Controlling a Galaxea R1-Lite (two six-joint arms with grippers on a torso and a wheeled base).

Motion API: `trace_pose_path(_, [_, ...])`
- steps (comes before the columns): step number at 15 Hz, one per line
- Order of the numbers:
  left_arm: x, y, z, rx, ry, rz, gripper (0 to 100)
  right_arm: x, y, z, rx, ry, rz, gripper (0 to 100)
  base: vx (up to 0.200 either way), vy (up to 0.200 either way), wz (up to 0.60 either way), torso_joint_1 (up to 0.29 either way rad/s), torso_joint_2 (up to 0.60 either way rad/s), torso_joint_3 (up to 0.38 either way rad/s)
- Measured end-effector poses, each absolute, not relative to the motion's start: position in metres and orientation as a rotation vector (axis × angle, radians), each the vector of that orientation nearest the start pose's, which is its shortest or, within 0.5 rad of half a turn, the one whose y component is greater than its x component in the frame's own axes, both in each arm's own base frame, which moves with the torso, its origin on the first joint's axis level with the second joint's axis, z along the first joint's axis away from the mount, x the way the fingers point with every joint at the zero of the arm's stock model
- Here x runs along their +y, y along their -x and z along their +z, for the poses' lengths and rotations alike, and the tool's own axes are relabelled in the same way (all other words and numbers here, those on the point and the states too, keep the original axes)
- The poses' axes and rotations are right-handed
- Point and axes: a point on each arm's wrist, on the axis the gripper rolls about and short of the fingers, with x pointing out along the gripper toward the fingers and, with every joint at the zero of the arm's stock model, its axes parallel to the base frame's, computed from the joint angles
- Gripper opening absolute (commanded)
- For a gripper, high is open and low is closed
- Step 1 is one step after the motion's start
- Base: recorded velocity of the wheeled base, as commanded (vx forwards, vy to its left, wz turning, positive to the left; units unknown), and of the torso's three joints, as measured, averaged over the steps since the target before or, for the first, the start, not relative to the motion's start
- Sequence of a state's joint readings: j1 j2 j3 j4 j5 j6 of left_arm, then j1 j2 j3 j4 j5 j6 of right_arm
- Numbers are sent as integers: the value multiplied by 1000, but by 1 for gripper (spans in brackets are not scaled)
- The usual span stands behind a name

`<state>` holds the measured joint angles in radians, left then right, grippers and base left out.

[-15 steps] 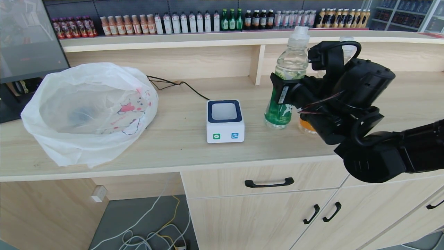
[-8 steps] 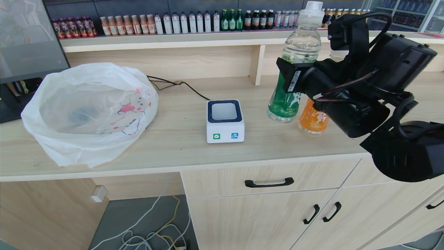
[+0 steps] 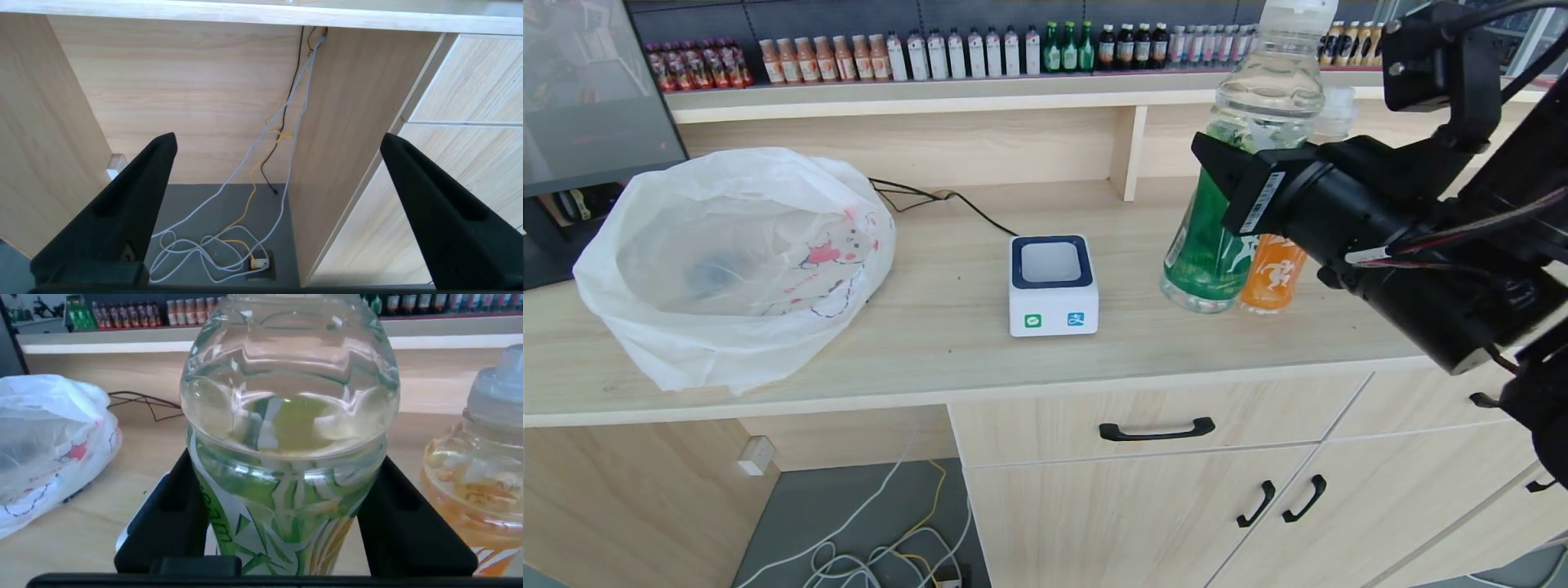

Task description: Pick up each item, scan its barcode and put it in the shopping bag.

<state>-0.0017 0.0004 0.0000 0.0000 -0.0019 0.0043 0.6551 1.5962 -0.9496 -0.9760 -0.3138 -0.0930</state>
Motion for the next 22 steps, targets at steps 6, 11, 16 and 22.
trace_pose_path(6, [0, 23, 75, 0, -4, -3, 100, 138, -178, 258, -220, -102, 381, 0, 0, 0, 0, 0, 0, 0])
trace_pose_path(11, [0, 23, 75, 0, -5, -4, 100, 116, -145, 244, -180, -217, 549, 0, 0, 0, 0, 0, 0, 0])
trace_pose_path(16, [0, 23, 75, 0, -5, -3, 100, 107, -128, 231, -91, -353, 748, 0, 0, 0, 0, 0, 0, 0])
trace_pose_path(22, [0, 23, 75, 0, -4, -4, 100, 107, -119, 223, 73, -548, 1002, 0, 0, 0, 0, 0, 0, 0])
